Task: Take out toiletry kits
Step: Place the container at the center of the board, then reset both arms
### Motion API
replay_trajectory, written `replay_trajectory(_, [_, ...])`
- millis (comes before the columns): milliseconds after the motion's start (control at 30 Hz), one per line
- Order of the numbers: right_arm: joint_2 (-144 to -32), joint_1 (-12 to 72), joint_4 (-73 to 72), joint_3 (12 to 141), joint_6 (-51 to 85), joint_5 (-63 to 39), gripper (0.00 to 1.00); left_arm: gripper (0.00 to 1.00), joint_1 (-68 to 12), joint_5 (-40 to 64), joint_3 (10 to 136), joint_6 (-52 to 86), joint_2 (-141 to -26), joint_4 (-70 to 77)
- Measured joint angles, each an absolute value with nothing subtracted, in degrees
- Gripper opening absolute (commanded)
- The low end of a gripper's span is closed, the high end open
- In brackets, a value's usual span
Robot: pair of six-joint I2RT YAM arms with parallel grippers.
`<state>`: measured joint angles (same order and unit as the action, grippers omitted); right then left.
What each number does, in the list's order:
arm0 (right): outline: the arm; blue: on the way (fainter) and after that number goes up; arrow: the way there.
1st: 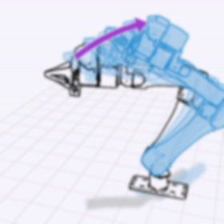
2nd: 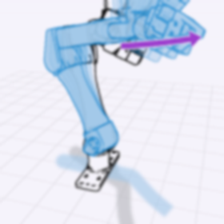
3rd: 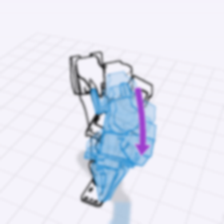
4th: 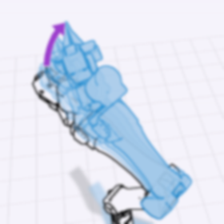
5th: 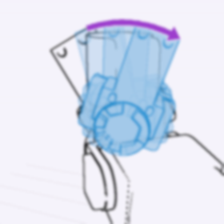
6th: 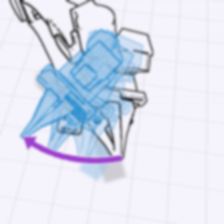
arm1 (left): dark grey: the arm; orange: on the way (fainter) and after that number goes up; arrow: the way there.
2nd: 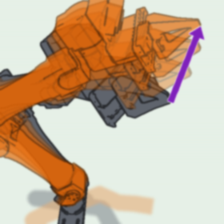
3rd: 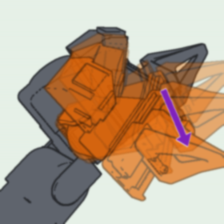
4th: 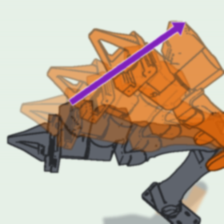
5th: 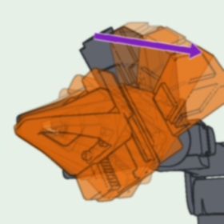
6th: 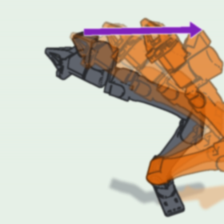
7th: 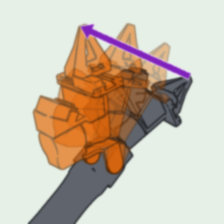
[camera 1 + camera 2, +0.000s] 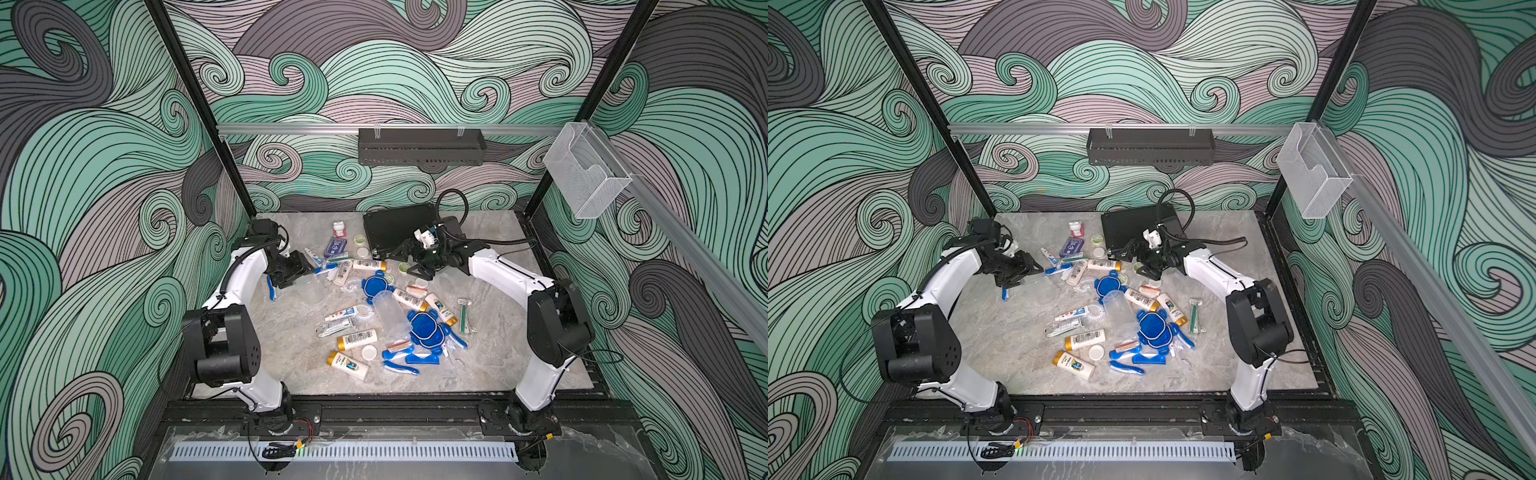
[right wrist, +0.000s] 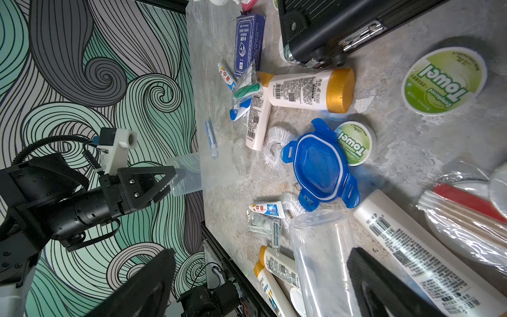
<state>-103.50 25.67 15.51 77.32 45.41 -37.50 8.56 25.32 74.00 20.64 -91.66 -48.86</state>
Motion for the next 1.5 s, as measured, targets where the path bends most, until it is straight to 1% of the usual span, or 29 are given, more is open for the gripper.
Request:
replay_trajectory(33, [-103.50, 25.67, 15.53, 77.21, 45.41, -37.54, 0.99, 0.37, 9.54, 28.71, 72.90, 21.56, -91.66, -46.98])
replay_trajectory(67, [-103.50, 25.67, 15.51, 77.10, 45.41, -37.54, 0.99, 0.40, 10.66, 32.38, 71.46, 22.63, -91.66, -44.97])
replay_trajectory(100, [-103.50, 25.67, 15.57, 77.03, 45.41, -37.54, 0.99, 0.47, 11.51, 35.14, 70.43, 23.44, -91.77, -43.64])
replay_trajectory(133, [-103.50, 25.67, 15.55, 76.93, 45.41, -37.56, 0.99, 0.63, 12.34, 37.71, 69.60, 24.18, -92.07, -42.72])
replay_trajectory(167, [-103.50, 25.67, 15.51, 76.86, 45.39, -37.54, 0.99, 0.74, 13.19, 39.46, 69.25, 24.38, -92.58, -42.35])
replay_trajectory(200, [-103.50, 25.65, 15.49, 76.75, 45.34, -37.54, 0.99, 0.83, 13.98, 40.42, 69.19, 24.71, -93.23, -42.37])
replay_trajectory(233, [-103.48, 25.65, 15.53, 76.60, 45.12, -37.47, 0.99, 0.98, 14.87, 40.51, 69.19, 24.64, -93.84, -42.63])
replay_trajectory(367, [-102.26, 25.63, 17.37, 76.03, 42.74, -35.77, 0.99, 0.99, 20.12, 34.81, 68.58, 24.60, -93.89, -44.49])
replay_trajectory(533, [-98.06, 25.41, 21.15, 75.90, 37.56, -30.87, 0.99, 0.98, 26.63, 28.25, 66.96, 24.62, -92.01, -45.82])
replay_trajectory(700, [-91.70, 24.75, 22.74, 72.97, 30.55, -24.32, 0.99, 0.98, 26.24, 25.04, 63.99, 24.67, -86.87, -44.93])
replay_trajectory(800, [-86.96, 24.16, 23.24, 69.41, 25.15, -17.98, 0.99, 0.98, 23.53, 21.32, 60.38, 25.08, -78.91, -41.87])
replay_trajectory(867, [-83.46, 23.62, 22.48, 66.11, 21.71, -13.43, 0.99, 0.99, 19.49, 16.64, 56.27, 25.12, -71.33, -36.53])
replay_trajectory(933, [-78.76, 22.46, 19.90, 60.93, 18.02, -8.45, 0.99, 0.99, 12.73, 9.98, 49.32, 24.80, -61.87, -27.53])
replay_trajectory(1000, [-73.97, 20.84, 16.14, 54.89, 14.52, -3.64, 0.99, 0.99, 5.80, 3.81, 42.04, 23.44, -55.02, -18.52])
replay_trajectory(1067, [-69.25, 19.03, 10.55, 47.90, 10.59, 1.45, 0.99, 0.99, 1.21, -1.50, 35.99, 21.63, -51.88, -10.74])
replay_trajectory(1167, [-63.46, 16.47, -0.71, 35.40, 4.05, 8.80, 0.99, 0.99, -2.48, -8.45, 29.78, 18.24, -54.11, -2.04])
replay_trajectory(1233, [-62.35, 14.57, -6.90, 28.45, 1.08, 12.10, 0.99, 0.98, -4.05, -11.66, 27.18, 15.68, -57.47, 2.11])
replay_trajectory(1300, [-63.72, 12.29, -11.14, 24.58, -0.38, 13.78, 0.99, 0.98, -5.26, -13.72, 25.26, 12.97, -60.23, 6.24])
replay_trajectory(1400, [-68.79, 8.58, -18.17, 22.44, -0.64, 15.00, 0.99, 0.98, -6.63, -15.42, 24.25, 9.15, -64.05, 12.25])
replay_trajectory(1500, [-72.49, 5.89, -26.15, 20.27, -0.60, 14.74, 0.99, 0.99, -6.96, -16.01, 23.31, 6.00, -69.25, 21.37])
